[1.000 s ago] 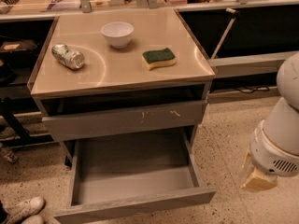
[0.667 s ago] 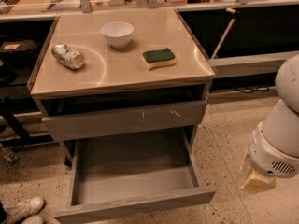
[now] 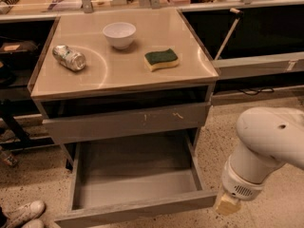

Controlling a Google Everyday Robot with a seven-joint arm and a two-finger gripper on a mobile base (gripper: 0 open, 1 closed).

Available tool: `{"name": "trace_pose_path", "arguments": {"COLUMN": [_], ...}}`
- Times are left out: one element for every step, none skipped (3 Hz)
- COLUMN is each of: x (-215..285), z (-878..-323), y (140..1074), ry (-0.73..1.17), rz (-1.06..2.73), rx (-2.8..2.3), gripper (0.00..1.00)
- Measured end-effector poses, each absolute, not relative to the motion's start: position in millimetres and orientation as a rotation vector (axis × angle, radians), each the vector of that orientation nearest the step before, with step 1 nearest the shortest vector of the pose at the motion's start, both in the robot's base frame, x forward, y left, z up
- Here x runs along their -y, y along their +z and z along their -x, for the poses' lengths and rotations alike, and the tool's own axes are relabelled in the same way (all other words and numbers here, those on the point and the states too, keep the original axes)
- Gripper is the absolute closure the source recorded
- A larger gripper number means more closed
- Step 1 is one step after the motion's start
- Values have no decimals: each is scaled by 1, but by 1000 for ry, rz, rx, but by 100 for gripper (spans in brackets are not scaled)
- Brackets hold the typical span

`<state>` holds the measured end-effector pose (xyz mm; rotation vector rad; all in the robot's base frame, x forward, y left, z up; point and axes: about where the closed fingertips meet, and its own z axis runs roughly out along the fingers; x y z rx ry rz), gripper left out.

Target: Close middle drawer

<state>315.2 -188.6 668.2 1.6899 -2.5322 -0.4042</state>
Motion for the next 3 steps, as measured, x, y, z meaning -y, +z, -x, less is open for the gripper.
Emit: {"name": "trace_pose_path", "arguments": {"x": [175,174,169], "z": [-319,-319,-316], "y": [620,614,594], "ry": [-485,-499,-556], "rz": [-1632,-1626,-1606], "rx": [2532,2532,2521], "gripper": [100,100,100]}}
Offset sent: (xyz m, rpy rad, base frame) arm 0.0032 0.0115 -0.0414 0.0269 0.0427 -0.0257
